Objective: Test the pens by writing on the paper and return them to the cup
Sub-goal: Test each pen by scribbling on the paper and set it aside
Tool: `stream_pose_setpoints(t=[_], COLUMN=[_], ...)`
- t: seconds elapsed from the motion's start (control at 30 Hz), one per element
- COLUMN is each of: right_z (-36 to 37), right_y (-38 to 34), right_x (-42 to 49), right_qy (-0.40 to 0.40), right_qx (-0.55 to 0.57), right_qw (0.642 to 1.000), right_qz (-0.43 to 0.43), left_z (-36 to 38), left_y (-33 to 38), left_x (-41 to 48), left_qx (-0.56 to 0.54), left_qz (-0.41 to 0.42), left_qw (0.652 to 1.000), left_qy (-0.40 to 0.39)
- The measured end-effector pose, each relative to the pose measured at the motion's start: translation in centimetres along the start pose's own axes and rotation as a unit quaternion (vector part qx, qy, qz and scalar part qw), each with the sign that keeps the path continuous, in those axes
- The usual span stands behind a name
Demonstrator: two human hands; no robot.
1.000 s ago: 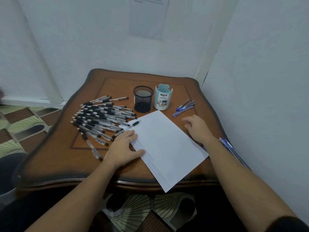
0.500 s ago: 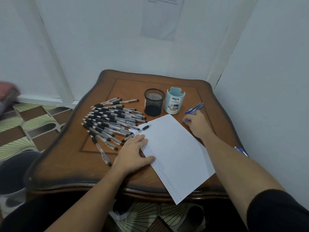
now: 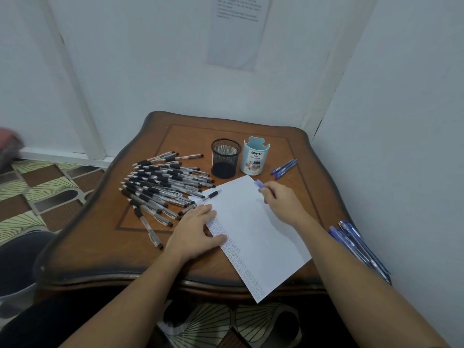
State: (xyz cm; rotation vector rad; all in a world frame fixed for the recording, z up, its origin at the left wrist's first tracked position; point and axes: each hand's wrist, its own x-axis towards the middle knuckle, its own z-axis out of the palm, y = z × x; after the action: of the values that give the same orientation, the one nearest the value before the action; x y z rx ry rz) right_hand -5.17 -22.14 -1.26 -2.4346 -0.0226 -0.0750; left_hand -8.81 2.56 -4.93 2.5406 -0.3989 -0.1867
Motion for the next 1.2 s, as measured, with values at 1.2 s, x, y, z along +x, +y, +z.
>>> stream_pose_setpoints(t=[1.2], right_z=[4.2], right_y=[-1.3], right_x=[-9.4], right_qy=[-0.055], right_qx=[0.333], right_qw=[0.940], right_qz=[0.061], left_z=[0.5], left_y=[-0.4], left_x=[0.4], left_qx=[0.011], left_qz=[-0.002], left_qw=[1.000], left_qy=[0.008])
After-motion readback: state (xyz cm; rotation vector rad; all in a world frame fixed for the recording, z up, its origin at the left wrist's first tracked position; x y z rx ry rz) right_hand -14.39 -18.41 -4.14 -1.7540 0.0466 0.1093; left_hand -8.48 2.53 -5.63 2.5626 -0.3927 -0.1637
